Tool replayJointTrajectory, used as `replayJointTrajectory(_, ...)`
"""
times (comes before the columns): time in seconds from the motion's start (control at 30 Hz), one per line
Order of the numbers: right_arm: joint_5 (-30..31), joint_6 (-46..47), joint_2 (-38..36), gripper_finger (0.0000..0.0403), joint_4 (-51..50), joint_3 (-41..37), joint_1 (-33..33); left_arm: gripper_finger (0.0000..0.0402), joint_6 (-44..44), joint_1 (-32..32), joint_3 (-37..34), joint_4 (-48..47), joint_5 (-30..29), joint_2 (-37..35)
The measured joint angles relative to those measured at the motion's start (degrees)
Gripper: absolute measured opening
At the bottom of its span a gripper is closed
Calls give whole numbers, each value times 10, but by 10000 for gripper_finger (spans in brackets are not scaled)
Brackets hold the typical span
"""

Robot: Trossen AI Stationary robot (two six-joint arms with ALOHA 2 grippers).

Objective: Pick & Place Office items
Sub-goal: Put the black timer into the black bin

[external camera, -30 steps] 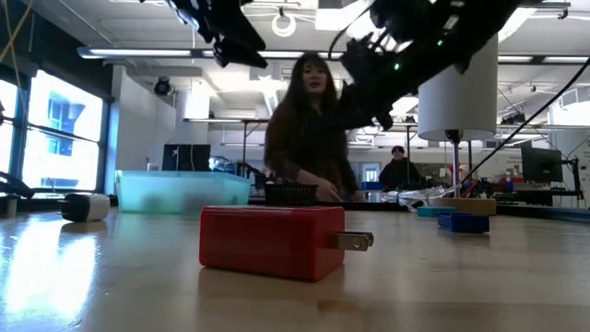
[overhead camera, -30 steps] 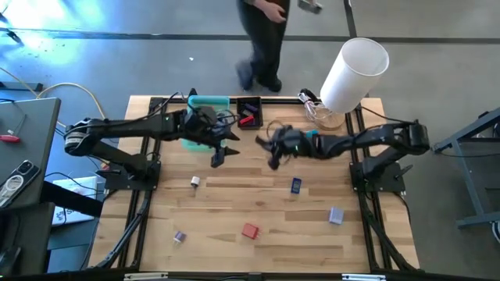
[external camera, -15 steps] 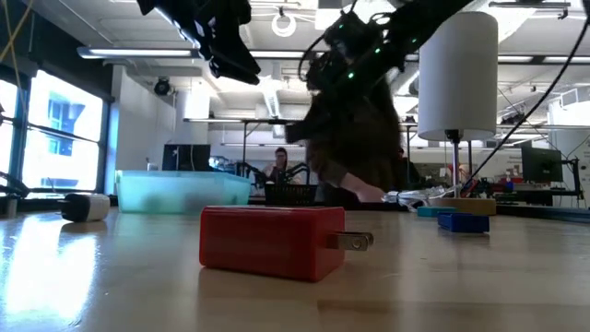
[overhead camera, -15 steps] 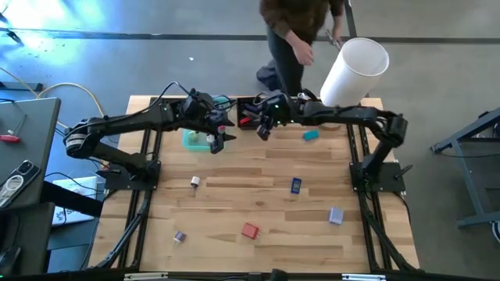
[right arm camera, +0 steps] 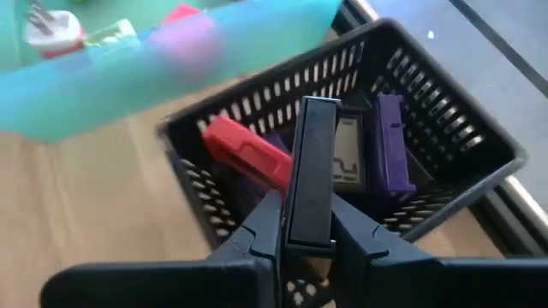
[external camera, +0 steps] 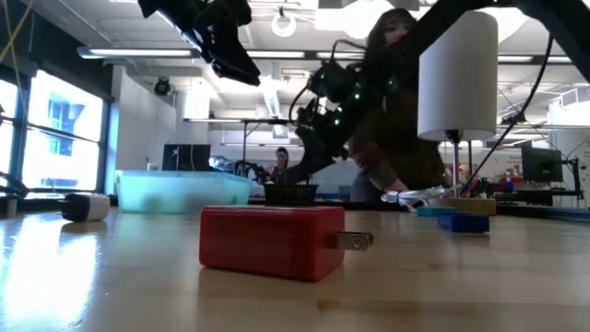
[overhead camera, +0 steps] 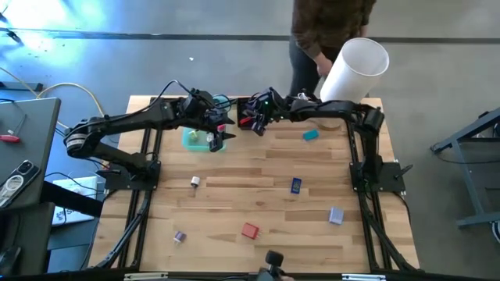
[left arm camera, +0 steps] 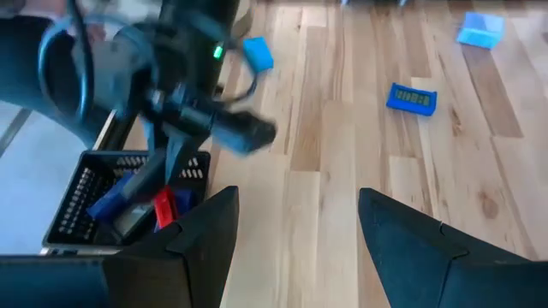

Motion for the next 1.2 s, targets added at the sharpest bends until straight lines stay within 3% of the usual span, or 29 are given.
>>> replayJointTrajectory(0.33,-9,-4,24,44,12,7,-5,234,11,12,0,14,10,43)
replayJointTrajectory(0.67,34,-54,28,45,10,4,-16,234,10,23,-1,42,23,75)
replayJointTrajectory(0.9,14,-67,30,45,7,5,-19,234,9,23,-1,59,58,75)
replayJointTrajectory(1.2,3,-61,30,97,-5,5,-7,234,8,23,-1,67,64,75)
